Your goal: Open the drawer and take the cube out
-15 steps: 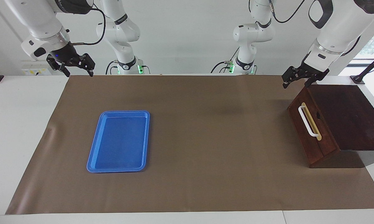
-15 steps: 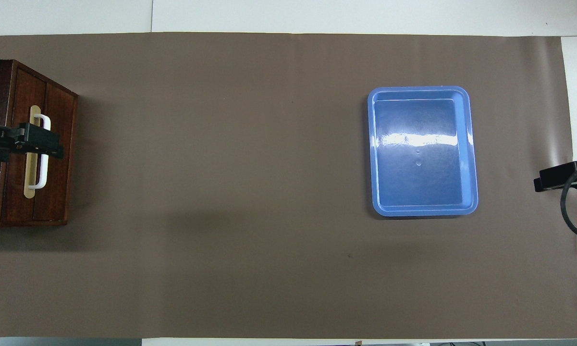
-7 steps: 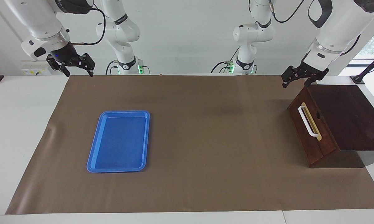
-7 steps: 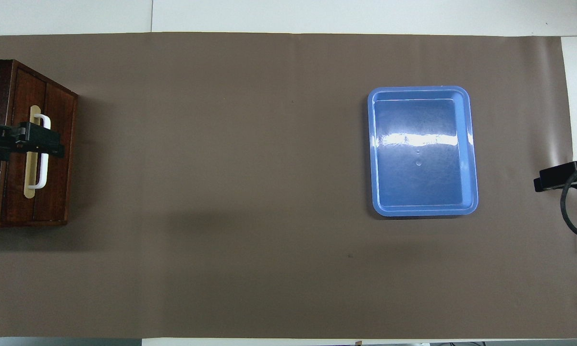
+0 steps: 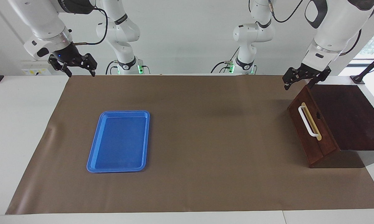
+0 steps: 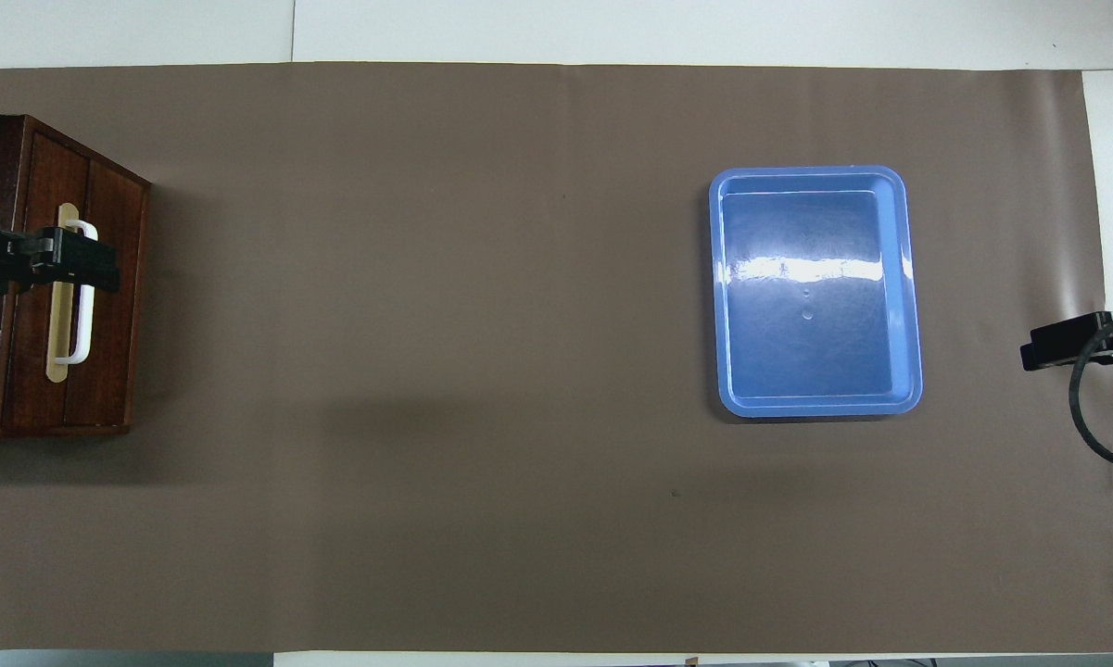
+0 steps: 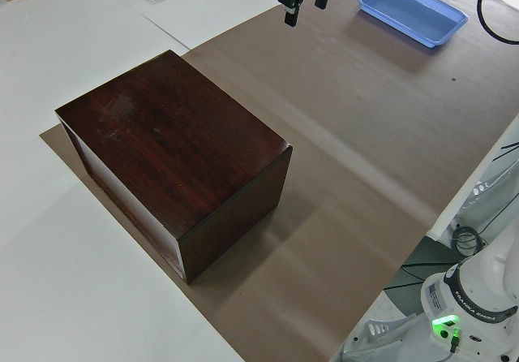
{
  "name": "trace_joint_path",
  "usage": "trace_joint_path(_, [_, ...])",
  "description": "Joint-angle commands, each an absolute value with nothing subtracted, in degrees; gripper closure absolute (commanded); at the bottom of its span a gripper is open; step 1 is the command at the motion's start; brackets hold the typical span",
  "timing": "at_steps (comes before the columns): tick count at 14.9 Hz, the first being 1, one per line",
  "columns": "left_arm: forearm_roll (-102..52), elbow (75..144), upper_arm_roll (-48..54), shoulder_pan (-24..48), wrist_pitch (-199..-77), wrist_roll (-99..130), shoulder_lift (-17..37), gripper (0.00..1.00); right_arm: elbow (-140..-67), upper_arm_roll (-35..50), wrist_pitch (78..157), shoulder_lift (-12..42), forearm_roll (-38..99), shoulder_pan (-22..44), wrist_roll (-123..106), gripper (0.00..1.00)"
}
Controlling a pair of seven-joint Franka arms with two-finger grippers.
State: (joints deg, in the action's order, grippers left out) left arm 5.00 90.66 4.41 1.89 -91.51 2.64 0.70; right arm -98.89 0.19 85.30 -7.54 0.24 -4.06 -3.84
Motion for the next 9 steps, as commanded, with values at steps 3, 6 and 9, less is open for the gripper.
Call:
trace_joint_path(3, [13.1, 97.5, 4.2, 2.8, -98.9, 2.9, 1.0, 0.0, -99.3, 0.3, 85.9, -7.8, 0.2, -5.0, 0.8, 0.0])
trace_joint_path(6, [17.5, 100.5, 4.2, 3.0, -103.6, 3.3, 2.8, 0.0, -100.0, 0.2, 86.0, -8.3, 0.2, -5.0, 5.2, 0.0])
trace_joint_path(9, [24.2, 100.9, 4.2, 4.5, -106.1, 3.5, 6.7, 0.0, -100.3, 0.3, 85.6, -8.3, 0.2, -5.0, 15.4, 0.0])
